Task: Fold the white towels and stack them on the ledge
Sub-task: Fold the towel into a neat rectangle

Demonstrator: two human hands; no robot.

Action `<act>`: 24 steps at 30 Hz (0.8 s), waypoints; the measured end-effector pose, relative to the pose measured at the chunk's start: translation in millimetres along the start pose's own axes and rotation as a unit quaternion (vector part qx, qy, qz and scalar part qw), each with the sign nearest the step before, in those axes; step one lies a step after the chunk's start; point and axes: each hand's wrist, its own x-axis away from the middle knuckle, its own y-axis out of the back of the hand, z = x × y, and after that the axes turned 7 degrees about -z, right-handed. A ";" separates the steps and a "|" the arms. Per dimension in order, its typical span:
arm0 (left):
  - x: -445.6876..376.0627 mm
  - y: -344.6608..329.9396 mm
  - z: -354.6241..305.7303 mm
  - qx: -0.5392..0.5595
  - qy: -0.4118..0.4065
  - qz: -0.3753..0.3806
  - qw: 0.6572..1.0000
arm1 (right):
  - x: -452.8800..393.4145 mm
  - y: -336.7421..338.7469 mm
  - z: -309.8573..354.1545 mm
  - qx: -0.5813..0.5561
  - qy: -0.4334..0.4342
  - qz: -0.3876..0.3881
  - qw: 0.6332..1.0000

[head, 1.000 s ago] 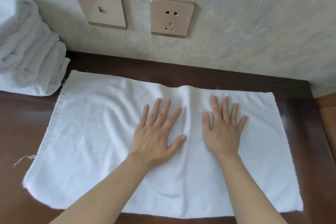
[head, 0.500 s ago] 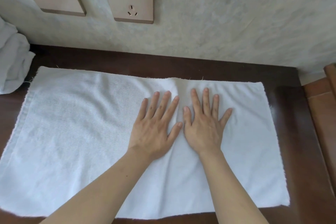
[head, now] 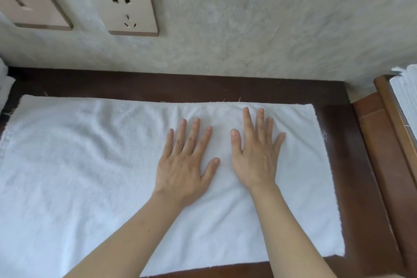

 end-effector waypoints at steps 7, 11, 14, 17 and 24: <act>-26.0 -15.4 -32.5 -0.034 -0.042 0.033 0.998 | -14.2 12.8 -68.6 0.083 -0.017 0.007 0.996; -24.4 -14.4 -36.3 -0.036 -0.037 0.032 0.998 | -26.8 28.5 -87.1 0.074 -0.097 0.006 0.993; -25.2 -14.0 -36.7 -0.031 -0.035 0.037 0.998 | -18.4 16.7 -39.4 0.020 0.035 -0.015 0.999; -25.9 -12.0 -35.5 -0.032 -0.042 0.042 0.998 | -17.9 5.5 -32.0 0.043 0.084 0.005 0.996; -25.1 -12.4 -35.5 -0.025 -0.030 0.026 0.999 | -20.9 20.0 -59.4 0.010 -0.100 -0.026 0.995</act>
